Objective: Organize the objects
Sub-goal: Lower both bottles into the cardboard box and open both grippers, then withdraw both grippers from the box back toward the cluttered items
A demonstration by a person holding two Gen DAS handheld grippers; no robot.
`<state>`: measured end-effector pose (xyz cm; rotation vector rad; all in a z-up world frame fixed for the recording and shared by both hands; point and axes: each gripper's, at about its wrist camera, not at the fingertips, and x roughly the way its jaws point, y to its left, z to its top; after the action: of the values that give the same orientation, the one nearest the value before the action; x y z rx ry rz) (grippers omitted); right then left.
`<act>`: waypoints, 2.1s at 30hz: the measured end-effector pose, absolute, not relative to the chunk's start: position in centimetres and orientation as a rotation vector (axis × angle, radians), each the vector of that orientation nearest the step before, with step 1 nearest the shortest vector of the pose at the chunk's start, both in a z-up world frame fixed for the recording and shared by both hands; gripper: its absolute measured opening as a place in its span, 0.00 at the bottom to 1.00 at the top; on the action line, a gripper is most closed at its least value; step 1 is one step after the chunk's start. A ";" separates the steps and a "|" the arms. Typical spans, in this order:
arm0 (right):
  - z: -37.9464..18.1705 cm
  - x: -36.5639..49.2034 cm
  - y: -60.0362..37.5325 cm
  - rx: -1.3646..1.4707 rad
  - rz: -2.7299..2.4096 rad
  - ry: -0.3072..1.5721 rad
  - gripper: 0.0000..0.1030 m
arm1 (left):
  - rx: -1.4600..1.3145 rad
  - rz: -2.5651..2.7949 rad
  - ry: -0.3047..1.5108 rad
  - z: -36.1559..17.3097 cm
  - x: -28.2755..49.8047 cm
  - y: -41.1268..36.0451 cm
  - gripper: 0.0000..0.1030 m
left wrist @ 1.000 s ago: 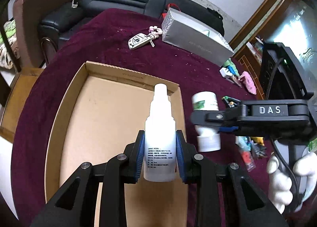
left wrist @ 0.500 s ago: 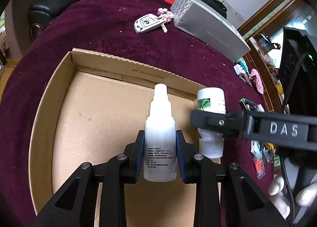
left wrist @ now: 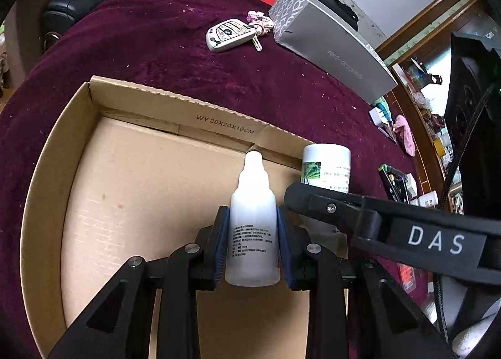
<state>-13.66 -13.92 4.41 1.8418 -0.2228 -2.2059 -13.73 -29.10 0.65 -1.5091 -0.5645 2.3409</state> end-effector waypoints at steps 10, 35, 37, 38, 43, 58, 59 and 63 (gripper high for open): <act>3.2 -13.9 -14.3 1.894 -2.166 -0.184 0.31 | -1.533 2.386 -0.602 0.8 -13.5 -30.6 0.24; 9.9 -9.4 -4.9 1.724 -2.181 -0.423 0.46 | -1.398 2.335 -0.933 7.9 -6.6 -32.6 0.37; 10.0 -8.0 -2.8 1.714 -2.179 -0.468 0.47 | -1.373 2.337 -0.942 9.4 -5.3 -31.8 0.37; 9.9 -7.4 -1.8 1.709 -2.175 -0.491 0.47 | -1.361 2.336 -0.951 10.0 -4.7 -31.2 0.38; 9.8 -3.3 6.3 1.643 -2.200 -0.662 0.47 | -1.340 2.280 -0.965 11.4 -1.4 -26.5 0.42; 5.2 -6.7 26.8 1.758 -2.437 -0.864 0.48 | -1.549 2.230 -0.665 9.4 2.5 -11.6 0.42; 4.5 -7.1 26.0 1.771 -2.388 -0.852 0.50 | -1.559 2.240 -0.677 9.2 2.6 -11.4 0.42; 3.7 -7.0 21.4 1.737 -2.153 -0.785 0.54 | -1.588 2.263 -0.724 8.3 3.2 -11.0 0.42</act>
<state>-7.04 21.39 3.72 1.7368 -0.7847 -2.1530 3.16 -11.03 8.31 -1.5884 -0.7242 2.2629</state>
